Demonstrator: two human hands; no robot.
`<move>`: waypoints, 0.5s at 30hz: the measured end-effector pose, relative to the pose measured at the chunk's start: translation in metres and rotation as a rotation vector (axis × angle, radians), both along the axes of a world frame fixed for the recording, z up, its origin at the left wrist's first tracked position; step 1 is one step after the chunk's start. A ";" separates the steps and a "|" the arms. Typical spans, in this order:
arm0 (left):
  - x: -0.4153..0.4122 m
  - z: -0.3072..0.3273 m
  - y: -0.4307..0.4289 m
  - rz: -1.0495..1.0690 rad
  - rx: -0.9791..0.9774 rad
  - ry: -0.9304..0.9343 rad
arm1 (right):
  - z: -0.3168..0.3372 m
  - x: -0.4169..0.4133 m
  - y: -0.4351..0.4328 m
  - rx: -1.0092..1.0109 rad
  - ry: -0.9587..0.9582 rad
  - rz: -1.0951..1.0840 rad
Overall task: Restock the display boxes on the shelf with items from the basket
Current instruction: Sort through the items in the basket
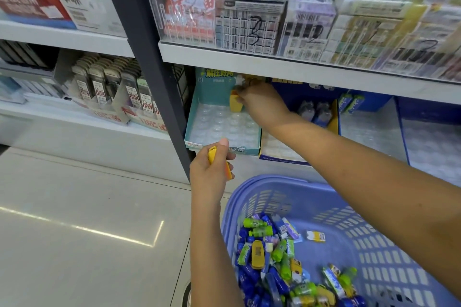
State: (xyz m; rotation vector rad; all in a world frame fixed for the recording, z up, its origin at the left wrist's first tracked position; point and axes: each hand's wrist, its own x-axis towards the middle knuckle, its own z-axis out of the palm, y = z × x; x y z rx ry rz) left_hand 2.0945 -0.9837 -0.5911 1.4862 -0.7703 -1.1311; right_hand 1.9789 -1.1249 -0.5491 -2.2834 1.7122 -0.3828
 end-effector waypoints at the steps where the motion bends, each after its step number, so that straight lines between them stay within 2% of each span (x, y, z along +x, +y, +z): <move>1: 0.000 0.000 0.001 -0.007 -0.003 0.013 | 0.000 -0.001 0.001 0.007 0.011 0.002; 6: -0.004 0.002 0.001 0.012 0.004 0.106 | 0.001 0.012 0.004 -0.133 0.092 0.012; 10: 0.000 0.010 -0.003 0.115 0.128 0.496 | 0.001 0.012 0.007 -0.136 0.174 -0.014; 13: 0.003 0.014 0.002 0.104 0.025 0.578 | 0.010 0.002 0.016 -0.098 0.268 0.025; 15: 0.005 0.015 0.008 0.071 -0.074 0.560 | 0.016 -0.006 0.034 -0.056 0.131 0.022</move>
